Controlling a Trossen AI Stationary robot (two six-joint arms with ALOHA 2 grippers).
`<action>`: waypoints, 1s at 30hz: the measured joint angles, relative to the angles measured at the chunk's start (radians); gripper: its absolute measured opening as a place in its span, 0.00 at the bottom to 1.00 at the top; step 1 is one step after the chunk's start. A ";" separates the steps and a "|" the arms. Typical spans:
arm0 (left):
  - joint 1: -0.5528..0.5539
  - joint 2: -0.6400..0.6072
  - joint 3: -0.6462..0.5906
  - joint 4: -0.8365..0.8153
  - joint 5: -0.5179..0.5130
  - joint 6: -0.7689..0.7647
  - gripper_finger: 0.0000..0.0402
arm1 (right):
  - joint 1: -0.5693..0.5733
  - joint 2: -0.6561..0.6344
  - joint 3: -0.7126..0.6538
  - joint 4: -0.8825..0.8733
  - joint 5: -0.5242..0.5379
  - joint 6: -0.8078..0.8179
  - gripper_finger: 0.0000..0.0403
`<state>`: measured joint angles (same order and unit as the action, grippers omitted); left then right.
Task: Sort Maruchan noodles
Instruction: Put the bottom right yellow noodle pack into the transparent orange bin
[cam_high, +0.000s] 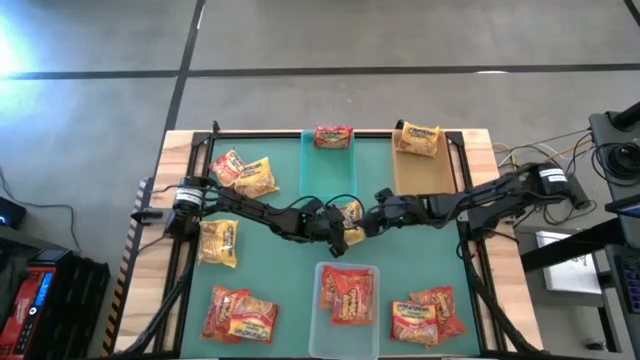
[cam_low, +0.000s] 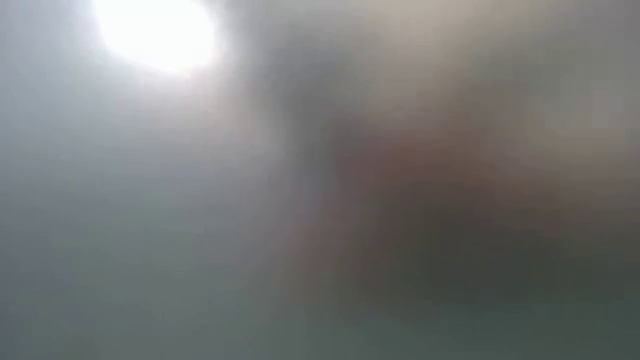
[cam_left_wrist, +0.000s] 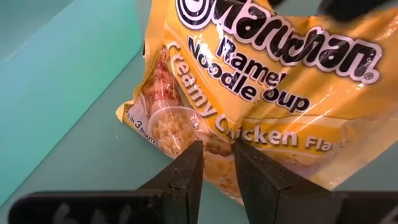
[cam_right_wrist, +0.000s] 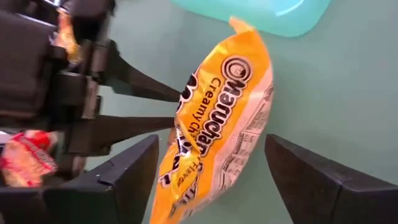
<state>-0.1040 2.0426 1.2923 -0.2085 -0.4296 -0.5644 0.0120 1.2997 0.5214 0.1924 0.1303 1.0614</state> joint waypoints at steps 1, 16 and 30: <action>0.000 0.000 0.000 0.000 -0.004 0.001 0.19 | 0.000 0.028 0.014 0.000 0.000 0.007 0.72; 0.002 -0.001 -0.034 0.075 -0.013 0.030 0.19 | -0.045 0.231 0.132 0.000 -0.066 -0.071 0.75; -0.027 -0.021 -0.007 0.083 -0.059 0.104 0.19 | -0.044 0.221 0.132 -0.039 -0.068 -0.197 0.48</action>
<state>-0.1312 2.0216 1.2855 -0.1250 -0.4885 -0.4608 -0.0319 1.5204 0.6537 0.1534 0.0624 0.8648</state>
